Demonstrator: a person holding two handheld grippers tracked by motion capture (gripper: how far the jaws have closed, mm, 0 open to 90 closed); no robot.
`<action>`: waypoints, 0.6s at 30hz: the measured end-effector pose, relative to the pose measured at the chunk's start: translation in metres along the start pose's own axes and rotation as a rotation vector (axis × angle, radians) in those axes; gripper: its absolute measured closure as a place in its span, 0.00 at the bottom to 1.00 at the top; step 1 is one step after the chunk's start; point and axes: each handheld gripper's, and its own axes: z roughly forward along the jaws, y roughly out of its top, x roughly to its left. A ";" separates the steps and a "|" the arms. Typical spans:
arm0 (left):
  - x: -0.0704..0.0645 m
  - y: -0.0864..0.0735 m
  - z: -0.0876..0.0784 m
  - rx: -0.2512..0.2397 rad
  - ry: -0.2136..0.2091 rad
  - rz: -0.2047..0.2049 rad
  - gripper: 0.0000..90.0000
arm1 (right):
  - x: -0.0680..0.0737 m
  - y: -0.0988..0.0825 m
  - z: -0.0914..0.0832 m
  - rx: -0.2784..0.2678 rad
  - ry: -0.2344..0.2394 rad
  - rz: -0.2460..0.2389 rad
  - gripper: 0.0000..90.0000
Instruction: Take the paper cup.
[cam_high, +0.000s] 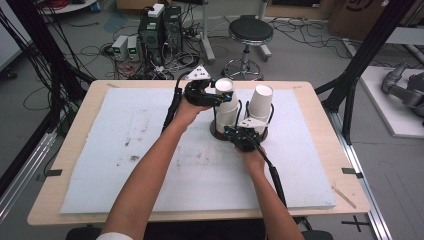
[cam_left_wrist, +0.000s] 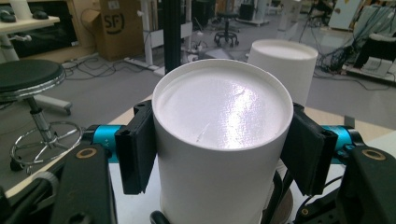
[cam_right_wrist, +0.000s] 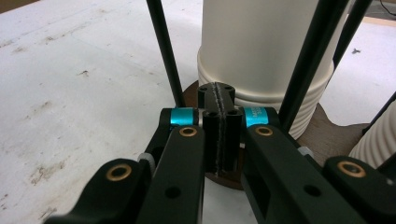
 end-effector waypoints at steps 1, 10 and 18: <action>0.000 0.002 -0.002 -0.007 0.002 -0.001 0.38 | 0.000 0.000 0.000 -0.001 0.000 -0.001 1.00; -0.007 0.019 -0.029 -0.089 0.025 -0.001 0.38 | 0.001 0.004 -0.009 0.003 0.035 -0.040 0.92; -0.017 0.022 -0.065 -0.084 0.009 0.014 0.38 | 0.005 0.011 -0.036 -0.030 0.068 -0.082 0.57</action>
